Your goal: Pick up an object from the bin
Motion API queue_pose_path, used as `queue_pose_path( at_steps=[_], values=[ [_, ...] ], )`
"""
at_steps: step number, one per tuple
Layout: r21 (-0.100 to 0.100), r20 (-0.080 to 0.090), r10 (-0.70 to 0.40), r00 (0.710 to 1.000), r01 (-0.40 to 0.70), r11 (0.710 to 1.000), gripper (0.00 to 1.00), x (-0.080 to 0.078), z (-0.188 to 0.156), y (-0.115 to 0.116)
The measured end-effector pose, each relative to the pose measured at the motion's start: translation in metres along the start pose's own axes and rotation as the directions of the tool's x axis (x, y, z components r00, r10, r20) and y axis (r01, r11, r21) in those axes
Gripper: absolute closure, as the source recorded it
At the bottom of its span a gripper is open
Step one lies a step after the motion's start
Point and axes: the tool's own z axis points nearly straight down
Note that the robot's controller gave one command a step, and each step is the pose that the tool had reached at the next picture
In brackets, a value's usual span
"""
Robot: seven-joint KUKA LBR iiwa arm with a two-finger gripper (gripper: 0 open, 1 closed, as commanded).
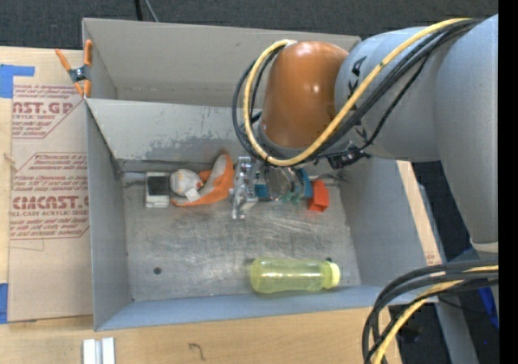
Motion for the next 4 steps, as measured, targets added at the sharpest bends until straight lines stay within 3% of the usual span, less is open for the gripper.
queue_pose_path(
  at_steps=[1,2,3,4],
  values=[
    [0.0,0.0,0.0,1.0,0.0,1.0,1.0,0.0,0.0,0.0],
    [0.004,-0.001,0.181,0.984,-0.181,0.984,1.0,0.008,-0.012,0.022],
    [0.003,-0.001,0.173,0.985,-0.173,0.985,0.0,-0.011,0.032,0.026],
    [0.002,0.0,0.174,0.985,-0.174,0.985,0.0,-0.011,0.031,0.027]
  ],
)
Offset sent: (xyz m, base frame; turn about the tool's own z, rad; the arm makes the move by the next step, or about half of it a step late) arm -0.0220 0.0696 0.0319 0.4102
